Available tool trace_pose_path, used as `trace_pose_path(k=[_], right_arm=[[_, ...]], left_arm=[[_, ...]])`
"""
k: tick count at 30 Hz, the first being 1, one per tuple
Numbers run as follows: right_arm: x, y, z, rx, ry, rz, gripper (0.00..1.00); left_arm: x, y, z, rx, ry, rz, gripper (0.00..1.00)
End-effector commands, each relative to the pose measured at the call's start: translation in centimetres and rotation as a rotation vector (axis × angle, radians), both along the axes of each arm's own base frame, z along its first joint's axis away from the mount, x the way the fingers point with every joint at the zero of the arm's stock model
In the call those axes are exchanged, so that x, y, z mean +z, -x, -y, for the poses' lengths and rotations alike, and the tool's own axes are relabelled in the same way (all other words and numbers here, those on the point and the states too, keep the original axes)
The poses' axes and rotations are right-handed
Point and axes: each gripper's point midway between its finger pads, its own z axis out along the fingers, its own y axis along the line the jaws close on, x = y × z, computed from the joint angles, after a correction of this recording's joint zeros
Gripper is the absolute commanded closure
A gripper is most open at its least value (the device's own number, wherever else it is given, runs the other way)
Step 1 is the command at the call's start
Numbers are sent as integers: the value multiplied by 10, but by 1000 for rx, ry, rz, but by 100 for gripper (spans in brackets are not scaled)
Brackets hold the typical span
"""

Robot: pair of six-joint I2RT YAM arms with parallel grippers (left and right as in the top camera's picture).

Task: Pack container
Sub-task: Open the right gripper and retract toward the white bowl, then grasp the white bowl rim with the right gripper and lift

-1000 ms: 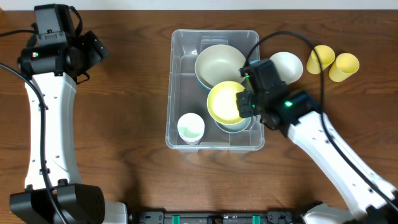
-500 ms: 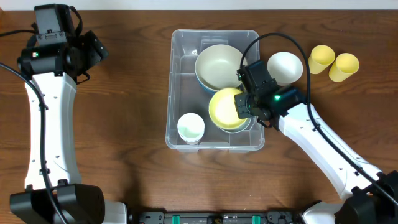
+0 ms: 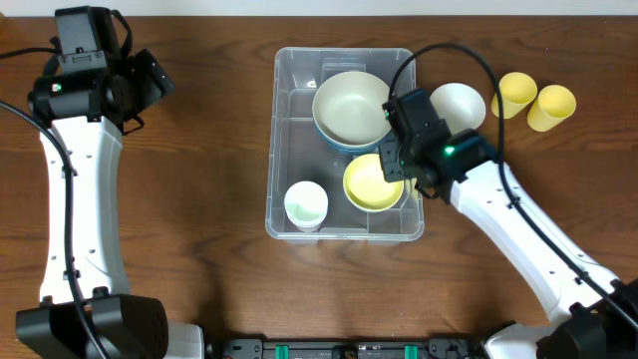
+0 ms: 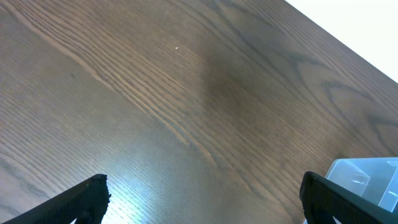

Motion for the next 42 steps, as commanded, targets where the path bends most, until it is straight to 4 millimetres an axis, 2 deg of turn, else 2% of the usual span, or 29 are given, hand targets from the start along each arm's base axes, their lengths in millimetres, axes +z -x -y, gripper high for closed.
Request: trace_pose_path(k=[1,4,7,10,14,16,18,23,29,37,42], right_arm=[[40,-14,19,-76,-29,89,67],[57,-19,43,-164,-58,124,73],[66,-24,77,-287,-81,144,75],[65,-29,116,-402,-82,143,74],[55,-33,163,-541,-80,121,72],[47,-35,185,-613,-81,106,69],[37,-39,197,-649,-89,91,56],[7,-55,206,-666,-150,37,51],[-29,-88,193,-635,-246,7,48],[-84,-101,194,-740,-278,-71,48],[-122,-110,188,-729,-295,-118,48]], left_arm=[[0,-1,-4,10,-14,-6,2],[0,-1,-4,10,-14,-6,2],[0,-1,-4,10,-14,-6,2],[0,-1,-4,10,-14,-6,2],[0,-1,-4,10,-14,-6,2],[0,-1,-4,10,-14,-6,2],[0,-1,-4,10,-14,-6,2],[0,-1,-4,10,-14,-6,2],[0,-1,-4,10,-14,-6,2],[0,-1,-4,10,-14,-6,2],[0,-1,-4,10,-14,-6,2]])
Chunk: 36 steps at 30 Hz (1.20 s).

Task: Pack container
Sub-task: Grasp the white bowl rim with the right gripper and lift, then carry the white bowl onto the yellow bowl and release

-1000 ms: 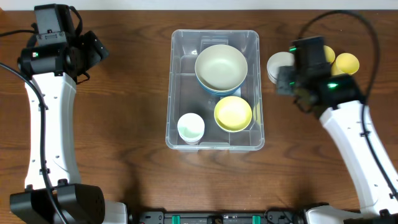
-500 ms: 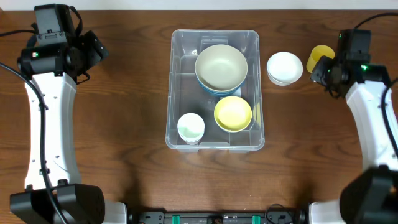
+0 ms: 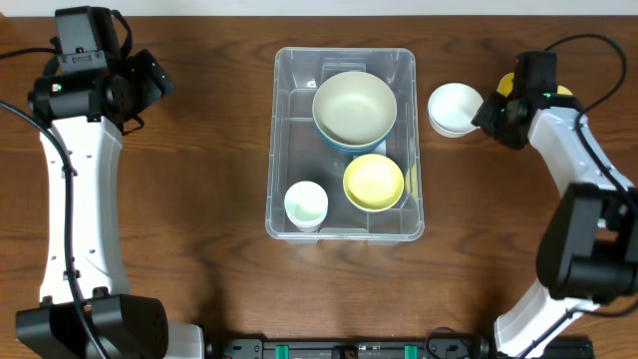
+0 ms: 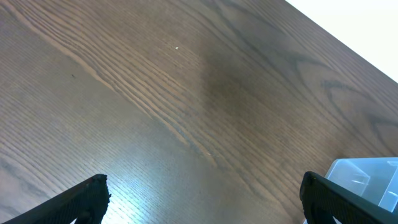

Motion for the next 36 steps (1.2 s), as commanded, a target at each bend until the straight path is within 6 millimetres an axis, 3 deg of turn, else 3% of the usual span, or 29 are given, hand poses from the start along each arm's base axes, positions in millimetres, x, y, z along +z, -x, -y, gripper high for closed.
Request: trace_pose_path(k=[1,5,7,8,10,12,17,21,30,36], right_arm=[[-26,-5,-9,3,-56,-27,48],[-45,-11,-18,36,-77,-33,50],[-49,-11,-21,42,-77,-38,56],[-49,-11,-23,45,-77,-39,60],[-49,-11,-24,48,-77,-41,82],[-49,-8,-24,47,-78,-51,96],[-44,4,-21,39,-63,-93,99],[-26,6,-14,44,-12,-71,97],[43,6,-10,91,50,58,96],[76,19,-15,155,68,90,97]], left_arm=[[0,-1,-4,10,-14,-6,2],[0,-1,-4,10,-14,-6,2],[0,-1,-4,11,-14,-6,2],[0,-1,-4,10,-14,-6,2],[0,-1,-4,10,-14,-6,2],[0,-1,-4,10,-14,-6,2],[0,-1,-4,10,-14,-6,2],[0,-1,-4,11,-14,-6,2],[0,-1,-4,10,-14,-6,2],[0,-1,-4,10,-14,-6,2]])
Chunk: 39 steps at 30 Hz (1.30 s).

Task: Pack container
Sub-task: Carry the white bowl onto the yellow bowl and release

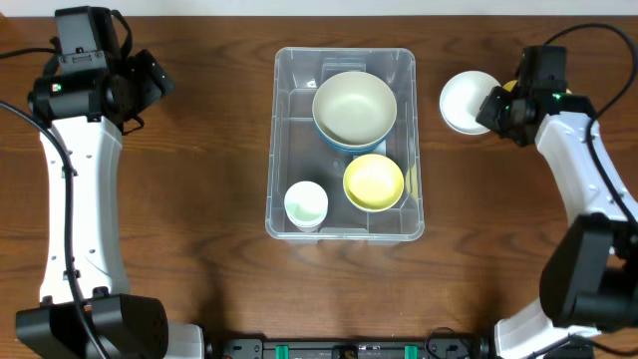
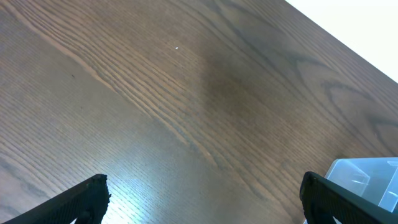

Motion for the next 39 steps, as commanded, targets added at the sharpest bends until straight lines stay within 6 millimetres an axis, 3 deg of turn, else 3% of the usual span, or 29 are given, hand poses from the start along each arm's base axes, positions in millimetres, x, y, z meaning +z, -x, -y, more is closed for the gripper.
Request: trace_pose_path(k=[1,9,16,20,23,30,39], right_arm=[[20,8,-7,80,34,20,97],[49,36,-44,278,88,13,97],[99,59,-96,416,97,135,97],[116,77,-135,526,95,178,97],[112,88,-158,606,117,162,97],[86,99,-185,686,205,82,94],[65,100,-192,710,213,18,95]], left_arm=[[0,-1,-4,10,-14,-6,2],[0,-1,-4,10,-14,-6,2],[0,-1,-4,10,-14,-6,2],[0,-1,-4,10,-14,-6,2],[0,-1,-4,10,-14,-6,2],[0,-1,-4,10,-14,-6,2],[0,-1,-4,10,-14,-6,2]])
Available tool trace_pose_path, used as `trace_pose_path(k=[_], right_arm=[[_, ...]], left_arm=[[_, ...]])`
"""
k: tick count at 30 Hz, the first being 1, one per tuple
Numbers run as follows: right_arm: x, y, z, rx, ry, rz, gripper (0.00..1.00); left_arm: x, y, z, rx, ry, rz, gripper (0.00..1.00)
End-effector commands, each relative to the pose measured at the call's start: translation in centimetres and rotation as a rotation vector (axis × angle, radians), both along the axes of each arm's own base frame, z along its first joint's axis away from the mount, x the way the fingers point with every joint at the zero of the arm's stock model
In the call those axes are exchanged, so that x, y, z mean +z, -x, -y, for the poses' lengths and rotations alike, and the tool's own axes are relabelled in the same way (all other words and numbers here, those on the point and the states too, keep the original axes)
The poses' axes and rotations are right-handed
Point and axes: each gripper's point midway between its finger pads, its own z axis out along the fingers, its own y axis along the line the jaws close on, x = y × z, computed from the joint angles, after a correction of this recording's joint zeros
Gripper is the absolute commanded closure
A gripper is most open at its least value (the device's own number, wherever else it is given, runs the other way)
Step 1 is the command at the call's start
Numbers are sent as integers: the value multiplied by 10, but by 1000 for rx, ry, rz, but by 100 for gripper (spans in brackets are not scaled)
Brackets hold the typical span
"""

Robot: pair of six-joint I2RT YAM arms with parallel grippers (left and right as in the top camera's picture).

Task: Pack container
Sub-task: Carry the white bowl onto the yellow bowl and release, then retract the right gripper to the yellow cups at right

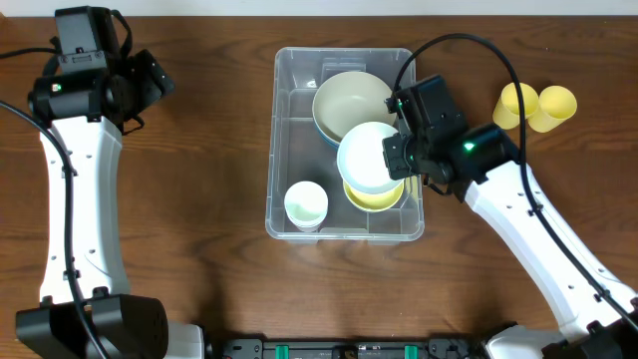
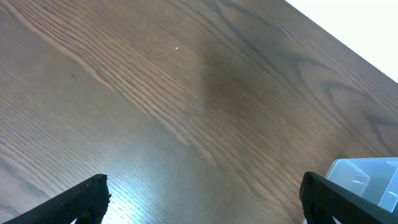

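Note:
The clear plastic container (image 1: 289, 130) sits mid-table. It holds a large cream bowl (image 1: 344, 100) at the back, a yellow bowl (image 1: 384, 197) at the front right and a small white cup (image 1: 306, 204) at the front left. My right gripper (image 1: 399, 158) is shut on the rim of a white bowl (image 1: 367, 158), which hangs over the yellow bowl; whether they touch cannot be told. My left gripper (image 1: 152, 82) stays at the far left, open (image 2: 205, 190) over bare wood, its fingers (image 2: 87, 196) wide apart.
Two yellow cups (image 1: 518, 100) (image 1: 554, 106) stand on the table to the right of the container. A corner of the container (image 2: 367, 177) shows at the lower right of the left wrist view. The wooden table (image 1: 199, 219) spreads to the left.
The white bowl was on the table right of the container with my right gripper at its edge. Now the gripper holds it inside the container, above the yellow bowl. Left arm unchanged.
First my right gripper was at the yellow bowl inside the container, with the white bowl on the table beside it. Then the gripper was at the white bowl's right edge near the yellow cups. Now the white bowl is held over the yellow bowl.

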Motion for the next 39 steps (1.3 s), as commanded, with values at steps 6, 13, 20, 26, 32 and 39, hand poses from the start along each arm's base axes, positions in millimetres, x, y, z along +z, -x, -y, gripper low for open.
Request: trace_pose_path(k=[6,13,20,26,32,39], right_arm=[[-11,-2,0,11,37,-20,95],[-10,-3,-1,11,34,-15,77],[-9,-6,0,5,35,-4,58],[-2,-26,38,-162,142,77,53],[0,-40,92,-384,124,79,43],[2,-51,182,-638,110,83,42]], left_arm=[[0,-1,-4,10,-14,-6,2],[0,-1,-4,10,-14,-6,2],[0,-1,-4,10,-14,-6,2],[0,-1,-4,10,-14,-6,2],[0,-1,-4,10,-14,-6,2],[0,-1,-4,10,-14,-6,2]])
